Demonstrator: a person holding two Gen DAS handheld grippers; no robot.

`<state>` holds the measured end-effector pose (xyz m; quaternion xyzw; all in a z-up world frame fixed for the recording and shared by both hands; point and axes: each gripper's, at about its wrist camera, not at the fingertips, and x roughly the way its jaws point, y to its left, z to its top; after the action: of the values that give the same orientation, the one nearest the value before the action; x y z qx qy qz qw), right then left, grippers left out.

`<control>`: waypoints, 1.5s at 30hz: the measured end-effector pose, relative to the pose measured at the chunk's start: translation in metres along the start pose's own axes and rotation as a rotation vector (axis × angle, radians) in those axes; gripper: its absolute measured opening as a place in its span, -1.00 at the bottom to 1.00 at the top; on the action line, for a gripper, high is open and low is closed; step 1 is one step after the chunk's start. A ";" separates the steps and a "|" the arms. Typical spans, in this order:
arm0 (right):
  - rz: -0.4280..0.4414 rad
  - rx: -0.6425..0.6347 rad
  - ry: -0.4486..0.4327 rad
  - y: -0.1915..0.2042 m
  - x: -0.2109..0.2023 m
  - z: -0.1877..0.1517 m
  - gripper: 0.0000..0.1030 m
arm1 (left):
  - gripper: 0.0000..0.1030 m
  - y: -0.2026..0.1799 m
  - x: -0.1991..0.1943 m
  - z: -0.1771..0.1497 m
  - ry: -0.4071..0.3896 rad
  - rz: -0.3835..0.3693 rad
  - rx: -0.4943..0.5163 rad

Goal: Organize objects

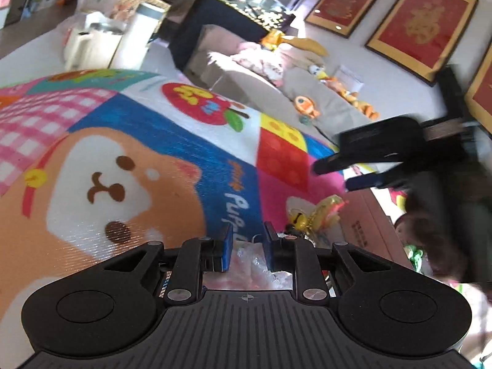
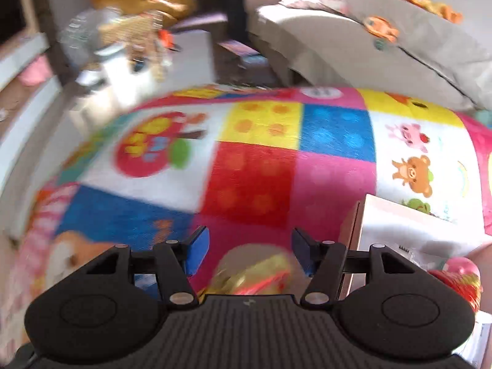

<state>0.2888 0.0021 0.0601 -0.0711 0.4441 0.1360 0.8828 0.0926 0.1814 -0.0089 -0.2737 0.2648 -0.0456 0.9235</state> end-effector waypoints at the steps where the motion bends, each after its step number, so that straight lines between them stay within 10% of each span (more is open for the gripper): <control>1: -0.042 -0.003 0.011 0.003 0.011 0.000 0.15 | -0.56 0.001 -0.001 -0.001 -0.001 -0.002 -0.011; 12: 0.092 -0.275 0.066 0.038 -0.048 -0.092 -0.23 | -0.56 0.016 -0.002 0.004 -0.004 -0.006 -0.120; 21: 0.097 -0.268 0.048 -0.016 -0.120 -0.187 -0.28 | -0.56 0.016 0.001 0.003 0.051 -0.071 -0.132; 27: 0.046 -0.193 -0.117 -0.056 -0.146 -0.223 0.52 | -0.56 -0.026 -0.005 -0.012 0.121 -0.049 0.051; 36: -0.044 -0.020 -0.187 -0.101 -0.120 -0.238 0.94 | -0.56 -0.081 -0.086 -0.011 0.035 0.149 0.363; 45: -0.024 0.087 -0.164 -0.114 -0.100 -0.240 1.00 | -0.55 -0.098 -0.087 -0.068 0.201 0.059 0.588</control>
<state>0.0833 -0.1828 -0.0020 -0.0267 0.3750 0.1115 0.9199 -0.0108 0.0855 0.0345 0.0188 0.3378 -0.1204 0.9333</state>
